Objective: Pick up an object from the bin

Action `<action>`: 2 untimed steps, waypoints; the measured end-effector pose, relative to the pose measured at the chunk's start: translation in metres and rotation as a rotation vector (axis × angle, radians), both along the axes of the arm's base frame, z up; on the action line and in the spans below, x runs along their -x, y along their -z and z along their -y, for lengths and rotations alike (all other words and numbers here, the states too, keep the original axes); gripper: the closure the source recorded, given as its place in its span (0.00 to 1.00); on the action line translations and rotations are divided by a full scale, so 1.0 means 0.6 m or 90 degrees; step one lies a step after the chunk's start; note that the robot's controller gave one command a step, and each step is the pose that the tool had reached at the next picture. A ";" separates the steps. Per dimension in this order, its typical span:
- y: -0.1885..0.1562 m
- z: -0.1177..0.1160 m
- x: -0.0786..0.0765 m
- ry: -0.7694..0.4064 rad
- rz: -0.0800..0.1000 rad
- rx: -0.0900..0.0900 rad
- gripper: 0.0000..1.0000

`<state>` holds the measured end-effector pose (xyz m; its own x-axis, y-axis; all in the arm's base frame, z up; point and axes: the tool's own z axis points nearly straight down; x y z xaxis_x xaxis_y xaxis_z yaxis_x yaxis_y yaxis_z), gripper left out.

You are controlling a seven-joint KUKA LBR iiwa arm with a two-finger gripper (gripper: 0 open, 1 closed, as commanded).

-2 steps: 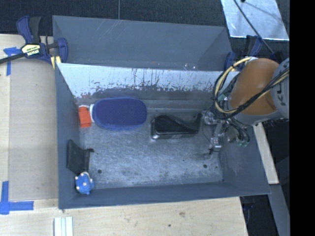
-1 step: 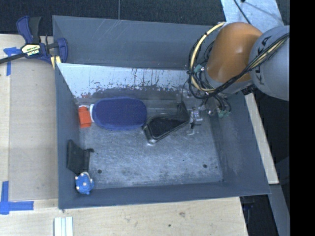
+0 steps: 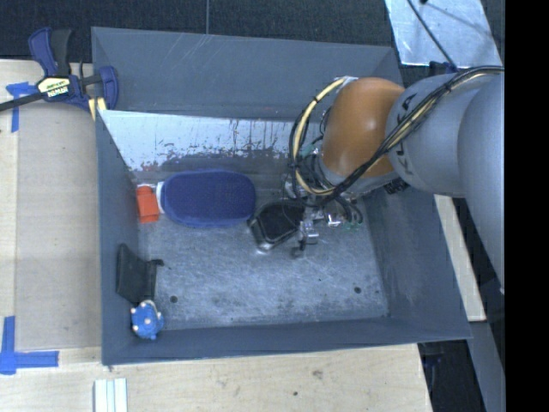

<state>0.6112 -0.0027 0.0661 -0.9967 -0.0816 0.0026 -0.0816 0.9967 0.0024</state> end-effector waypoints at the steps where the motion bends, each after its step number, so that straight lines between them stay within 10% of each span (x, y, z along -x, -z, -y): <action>1: -0.012 0.006 -0.008 0.001 0.010 0.002 1.00; 2: -0.187 -0.024 -0.024 0.012 0.005 0.002 1.00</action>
Offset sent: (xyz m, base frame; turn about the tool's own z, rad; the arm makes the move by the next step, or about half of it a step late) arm 0.0000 0.0000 0.0000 0.0000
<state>0.6257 0.0116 0.1783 -0.9980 -0.0629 -0.0058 -0.0629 0.9980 -0.0007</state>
